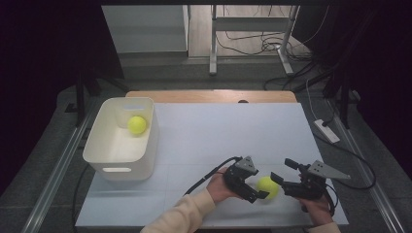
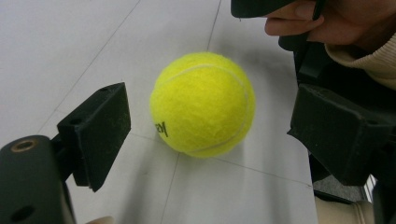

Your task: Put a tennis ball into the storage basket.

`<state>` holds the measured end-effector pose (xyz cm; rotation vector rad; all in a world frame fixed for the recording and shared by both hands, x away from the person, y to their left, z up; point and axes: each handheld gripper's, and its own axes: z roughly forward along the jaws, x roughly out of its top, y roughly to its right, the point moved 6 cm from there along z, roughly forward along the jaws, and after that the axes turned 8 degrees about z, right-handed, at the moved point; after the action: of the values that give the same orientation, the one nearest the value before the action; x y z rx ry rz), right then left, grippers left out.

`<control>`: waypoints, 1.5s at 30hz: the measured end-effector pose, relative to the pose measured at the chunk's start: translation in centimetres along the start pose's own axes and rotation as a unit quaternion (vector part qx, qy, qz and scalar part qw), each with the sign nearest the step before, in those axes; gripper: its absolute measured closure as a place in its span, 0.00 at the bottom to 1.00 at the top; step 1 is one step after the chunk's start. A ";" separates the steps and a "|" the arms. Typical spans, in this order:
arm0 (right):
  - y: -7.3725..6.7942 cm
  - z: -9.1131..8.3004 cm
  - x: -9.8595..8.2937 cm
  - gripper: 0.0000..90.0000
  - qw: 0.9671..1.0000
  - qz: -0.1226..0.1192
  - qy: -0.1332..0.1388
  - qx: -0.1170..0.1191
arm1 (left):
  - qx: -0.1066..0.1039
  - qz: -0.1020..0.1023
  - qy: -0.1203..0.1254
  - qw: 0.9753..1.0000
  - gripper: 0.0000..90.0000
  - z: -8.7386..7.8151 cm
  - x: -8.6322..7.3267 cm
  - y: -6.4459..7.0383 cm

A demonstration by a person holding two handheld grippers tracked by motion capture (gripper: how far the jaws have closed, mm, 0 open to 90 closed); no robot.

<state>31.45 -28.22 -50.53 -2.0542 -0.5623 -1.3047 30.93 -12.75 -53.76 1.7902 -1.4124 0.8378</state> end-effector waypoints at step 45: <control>0.4 -0.4 -0.1 0.18 1.000 0.001 0.000 -0.006 | 0.019 0.012 -0.045 0.999 0.30 3.5 0.0 -0.1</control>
<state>31.40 -28.73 -50.61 -2.0635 -0.5532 -1.3110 31.30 -15.62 -55.67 1.8647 -1.4861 0.8103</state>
